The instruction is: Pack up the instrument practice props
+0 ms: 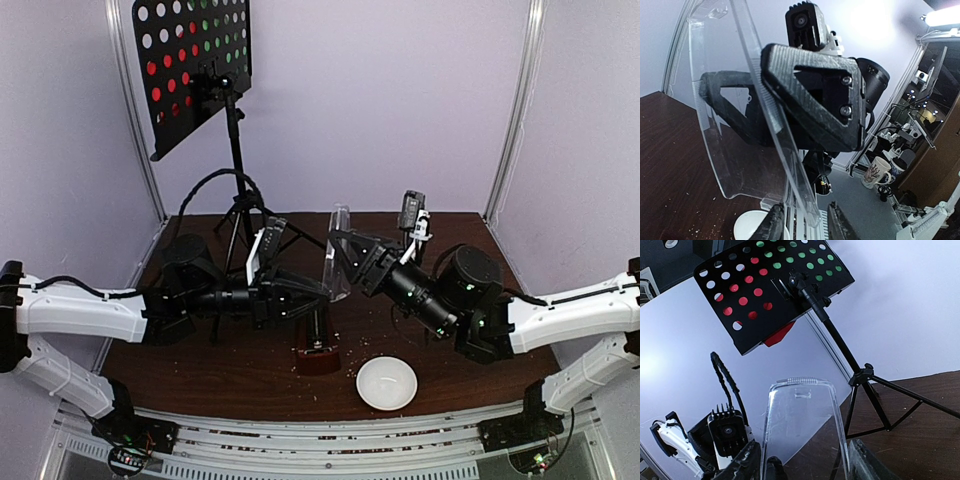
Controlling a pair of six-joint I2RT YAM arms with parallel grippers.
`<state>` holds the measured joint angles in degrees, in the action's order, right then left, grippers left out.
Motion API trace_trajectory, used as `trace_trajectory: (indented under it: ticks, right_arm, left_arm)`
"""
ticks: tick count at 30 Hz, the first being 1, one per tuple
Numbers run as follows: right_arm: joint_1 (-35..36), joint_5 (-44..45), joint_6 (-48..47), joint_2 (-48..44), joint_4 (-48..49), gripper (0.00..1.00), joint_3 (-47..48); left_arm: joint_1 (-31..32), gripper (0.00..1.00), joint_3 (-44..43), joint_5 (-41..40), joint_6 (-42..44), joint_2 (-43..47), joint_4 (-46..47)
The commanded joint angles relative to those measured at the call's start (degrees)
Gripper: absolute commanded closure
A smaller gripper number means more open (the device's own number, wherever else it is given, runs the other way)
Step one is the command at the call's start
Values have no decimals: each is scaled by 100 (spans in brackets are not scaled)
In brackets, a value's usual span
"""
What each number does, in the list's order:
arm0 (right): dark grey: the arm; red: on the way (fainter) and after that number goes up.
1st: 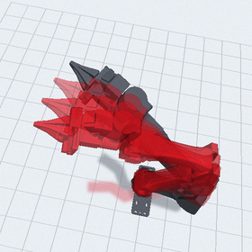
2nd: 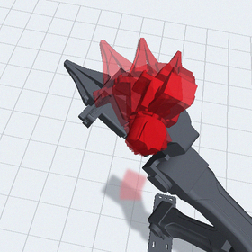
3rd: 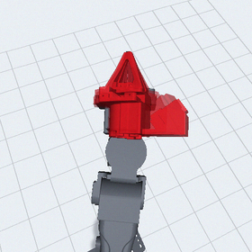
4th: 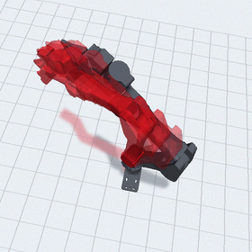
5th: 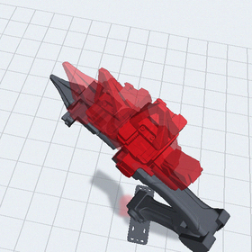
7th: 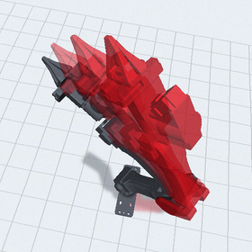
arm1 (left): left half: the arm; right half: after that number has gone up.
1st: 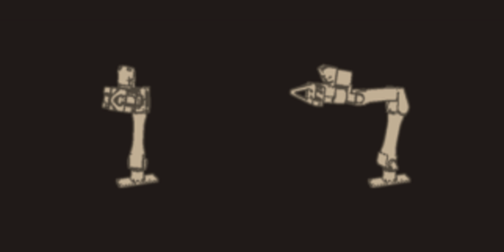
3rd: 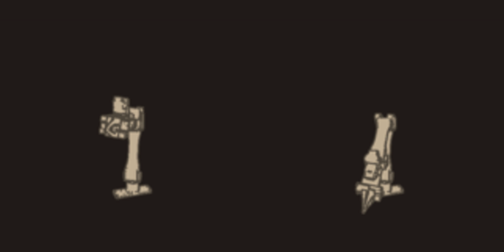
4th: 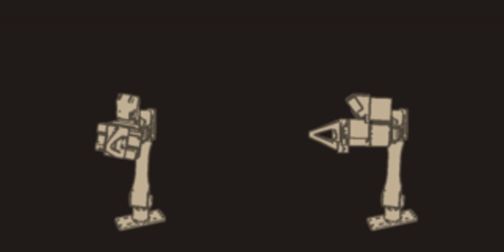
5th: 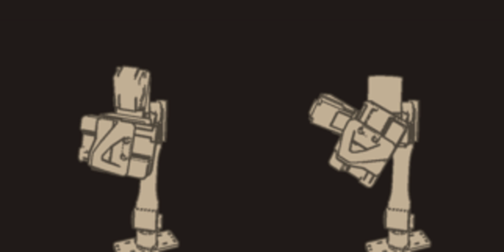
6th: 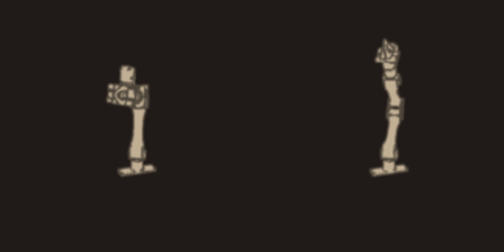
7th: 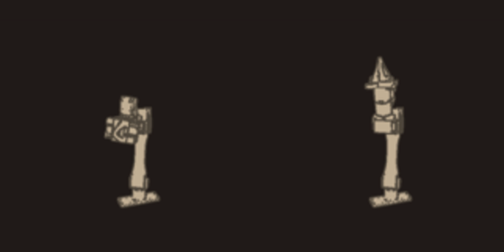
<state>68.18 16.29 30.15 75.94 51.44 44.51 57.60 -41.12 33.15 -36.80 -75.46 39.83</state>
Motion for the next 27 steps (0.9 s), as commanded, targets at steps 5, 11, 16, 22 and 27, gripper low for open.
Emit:
trace_trajectory:
  ticks: [5, 11, 16, 22, 27]
  right_arm:
    - [15, -92, -40, 0, 245, 45, -60]
    - [17, -126, -39, 17, 285, 45, -92]
    - [19, -135, -39, 23, 296, 45, -110]
    - [17, -204, -71, 18, 276, 42, -109]
    - [4, -360, -50, -141, 283, 13, -306]
  left_arm:
    - [32, 78, -194, -238, -206, -137, 350]
    - [32, 74, -185, -373, -222, -94, 298]
    - [32, 90, -155, -370, -288, -92, 362]
    - [27, 100, -146, -256, -301, -124, 350]
    - [32, 100, -10, -158, -211, -65, 404]
